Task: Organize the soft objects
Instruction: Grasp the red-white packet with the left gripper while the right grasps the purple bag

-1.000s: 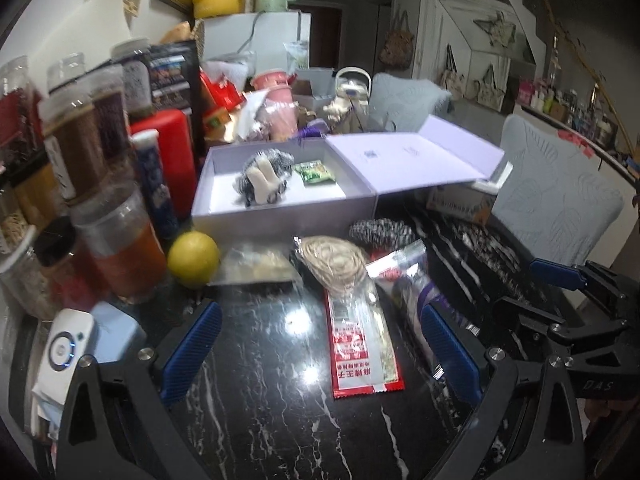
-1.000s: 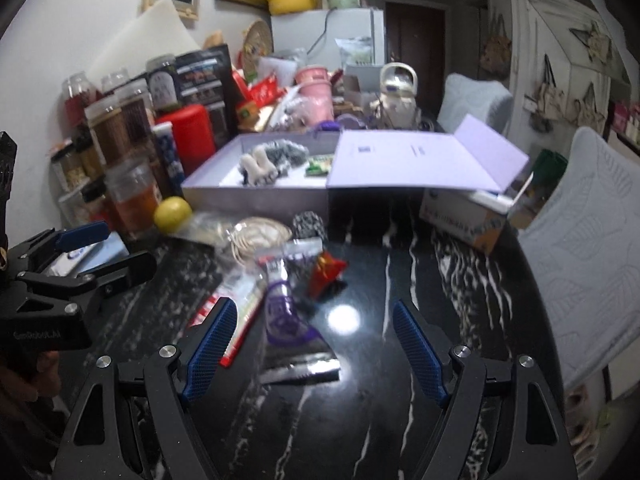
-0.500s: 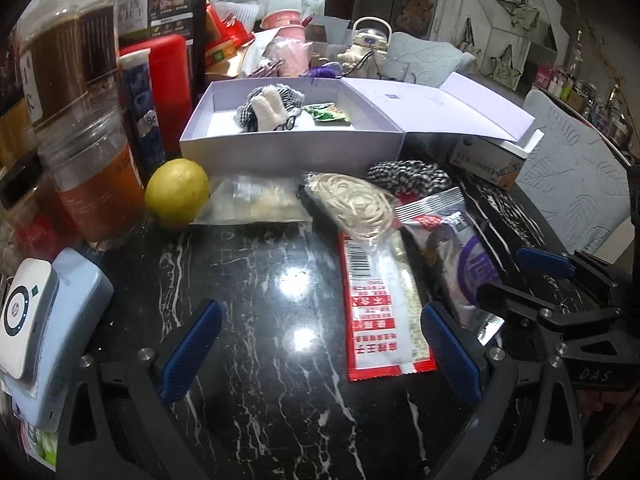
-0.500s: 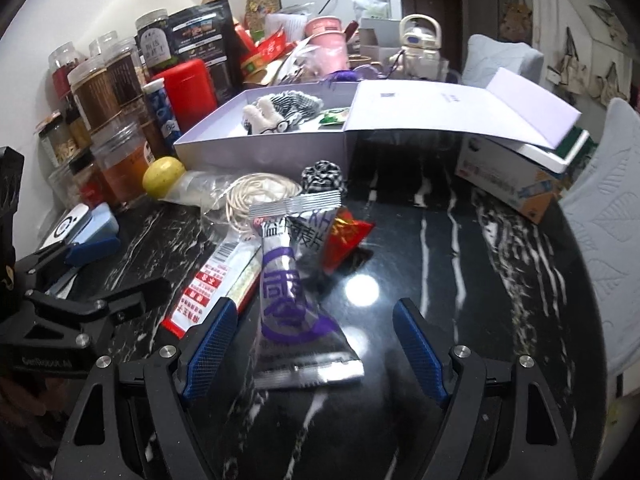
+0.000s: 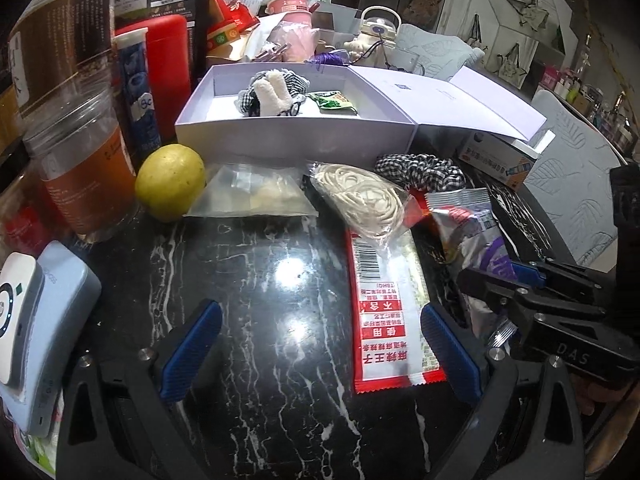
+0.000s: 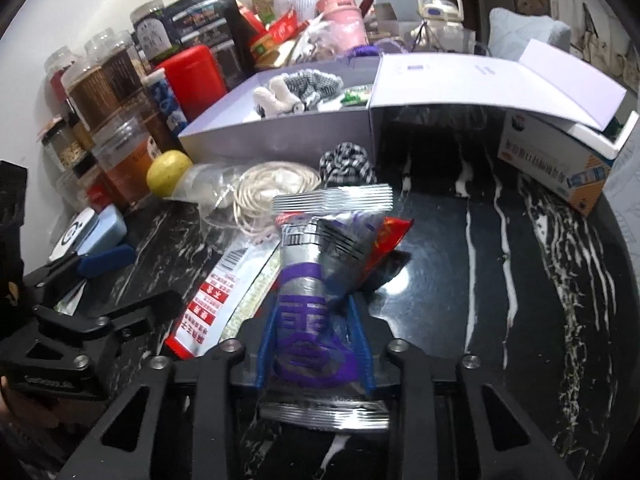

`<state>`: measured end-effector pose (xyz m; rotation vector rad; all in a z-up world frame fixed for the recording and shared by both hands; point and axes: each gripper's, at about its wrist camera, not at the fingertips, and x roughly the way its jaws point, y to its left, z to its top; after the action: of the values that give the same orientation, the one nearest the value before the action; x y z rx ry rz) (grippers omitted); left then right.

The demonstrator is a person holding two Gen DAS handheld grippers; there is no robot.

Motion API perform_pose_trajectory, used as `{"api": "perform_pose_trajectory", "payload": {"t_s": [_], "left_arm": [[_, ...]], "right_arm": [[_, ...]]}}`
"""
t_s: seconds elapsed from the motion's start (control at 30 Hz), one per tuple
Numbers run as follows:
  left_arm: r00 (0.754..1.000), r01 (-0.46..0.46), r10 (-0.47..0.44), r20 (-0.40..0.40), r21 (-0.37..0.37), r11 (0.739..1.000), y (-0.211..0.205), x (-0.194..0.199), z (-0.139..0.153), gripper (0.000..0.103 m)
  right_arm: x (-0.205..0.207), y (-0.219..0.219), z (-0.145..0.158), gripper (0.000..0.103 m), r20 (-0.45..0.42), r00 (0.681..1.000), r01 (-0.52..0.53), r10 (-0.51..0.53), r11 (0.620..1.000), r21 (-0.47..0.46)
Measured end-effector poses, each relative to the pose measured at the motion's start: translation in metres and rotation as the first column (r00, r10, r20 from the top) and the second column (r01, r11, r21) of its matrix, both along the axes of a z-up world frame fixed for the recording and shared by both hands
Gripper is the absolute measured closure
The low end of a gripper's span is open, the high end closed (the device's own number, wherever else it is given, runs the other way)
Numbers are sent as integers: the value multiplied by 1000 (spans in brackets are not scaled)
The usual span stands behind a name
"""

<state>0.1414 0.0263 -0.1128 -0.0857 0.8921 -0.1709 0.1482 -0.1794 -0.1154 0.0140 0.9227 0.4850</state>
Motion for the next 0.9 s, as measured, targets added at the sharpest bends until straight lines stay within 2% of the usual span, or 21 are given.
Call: {"api": "perform_pose_trajectory", "payload": {"t_s": [0.3,0.47,0.67,0.7,0.73,0.77,0.8,0.83,0.9], "left_arm": [[998,63,-64,-25,-12,998,-22,8,-5,2],[994,96,-96,-46,-7,995,-37,13,-11,2],[995,77,-73,-61,60,995,-51,23,-20,2],[996,73,-68,-58,82,994,-53,23,-20,7],[997,71,-66,-47,109,991,-55,23,-20,20],[997,75,-71,-33,137,988,-57,21,-20,27],[996,94,-91,-23,128,987,-58,20,-18,43],[995,99,-97,-18,125,987,-59,18,-17,52],[994,110,-109,-20,116,987,-59,17,-17,52]], "right_arm": [[-24,-26,12,74,25,998,54,-54,998,27],[-34,-45,13,74,24,994,108,-108,994,8],[-37,-61,10,74,18,990,137,-137,990,28],[-37,-62,10,74,19,990,138,-139,990,31],[-37,-63,10,74,19,990,138,-139,990,33],[-37,-64,9,74,20,990,138,-139,990,35],[-37,-64,9,74,20,990,137,-138,990,38],[-36,-65,9,74,20,990,136,-137,990,41],[-36,-66,8,74,18,990,136,-137,990,48]]}}
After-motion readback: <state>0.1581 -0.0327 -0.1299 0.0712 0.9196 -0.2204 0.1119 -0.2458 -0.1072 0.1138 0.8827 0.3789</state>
